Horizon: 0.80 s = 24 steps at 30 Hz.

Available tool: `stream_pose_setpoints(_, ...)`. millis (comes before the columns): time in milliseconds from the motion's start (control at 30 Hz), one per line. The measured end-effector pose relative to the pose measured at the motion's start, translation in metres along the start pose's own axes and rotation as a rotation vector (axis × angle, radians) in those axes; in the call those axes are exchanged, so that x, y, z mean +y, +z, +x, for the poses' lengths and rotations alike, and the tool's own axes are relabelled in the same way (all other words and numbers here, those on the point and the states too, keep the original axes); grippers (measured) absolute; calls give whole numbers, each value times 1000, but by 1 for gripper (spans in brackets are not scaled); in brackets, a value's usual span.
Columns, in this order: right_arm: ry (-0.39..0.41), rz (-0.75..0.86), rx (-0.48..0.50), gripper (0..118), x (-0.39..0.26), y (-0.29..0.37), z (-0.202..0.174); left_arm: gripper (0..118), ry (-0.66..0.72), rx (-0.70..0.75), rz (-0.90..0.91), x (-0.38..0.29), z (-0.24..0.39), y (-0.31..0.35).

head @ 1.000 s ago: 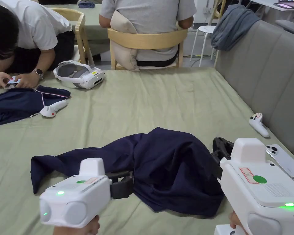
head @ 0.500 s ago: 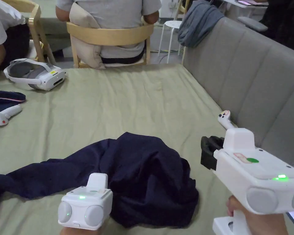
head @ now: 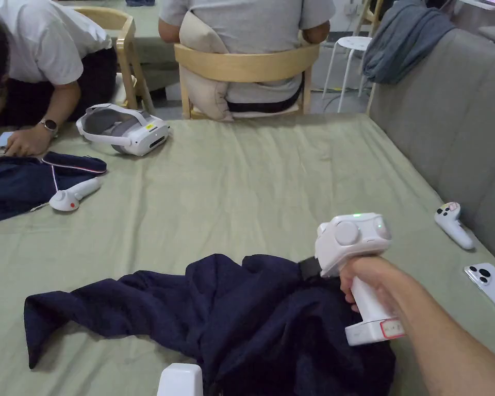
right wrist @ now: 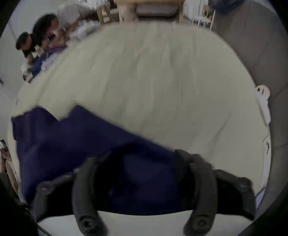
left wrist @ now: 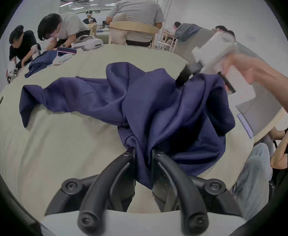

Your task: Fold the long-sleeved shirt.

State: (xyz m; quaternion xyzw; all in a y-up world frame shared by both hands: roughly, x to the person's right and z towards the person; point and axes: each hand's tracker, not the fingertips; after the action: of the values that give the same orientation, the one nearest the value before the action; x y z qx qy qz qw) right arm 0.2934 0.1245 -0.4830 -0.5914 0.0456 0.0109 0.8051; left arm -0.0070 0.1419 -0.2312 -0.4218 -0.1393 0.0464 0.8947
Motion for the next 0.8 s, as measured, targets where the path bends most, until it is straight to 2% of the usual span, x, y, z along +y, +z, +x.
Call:
stream_pose_setpoints(33,51,-37,-12,61,-8,-11,-5,20,7,-2,-4,2,-1,-1)
stream_pose_setpoints(67,73,108,-55,63,-21,11,-17,20,7,0,-7,4,-2,-2)
stream_pose_setpoints(100,50,74,-29,59,-18,23,-17,20,6,4,-9,4,-6,-2)
stream_pose_setpoints(133,39,69,-11,33,-18,30,-18,20,11,-3,-1,7,-7,-2)
stream_pose_setpoints(167,81,114,22,5,-22,37,-17,20,10,-2,6,12,-9,-2)
stream_pose_setpoints(233,47,160,-2,6,-24,57,-13,20,7,2,25,25,-16,-2)
stream_pose_setpoints(300,32,269,45,6,-31,94,-7,20,-10,10,92,46,-25,6)
stream_pose_setpoints(333,37,308,71,6,-13,86,4,20,-16,27,127,58,-29,12)
stream_pose_setpoints(433,45,511,74,6,-17,155,7,20,-17,50,211,103,-37,41)
stream_pose_setpoints(567,73,799,62,6,-25,282,-2,20,-50,47,377,177,-45,90)
stream_pose_setpoints(700,105,1049,17,5,-14,401,-22,20,-101,57,548,267,-44,149)
stream_pose_setpoints(800,153,1174,-77,5,16,472,-40,20,-157,100,654,340,-29,193)
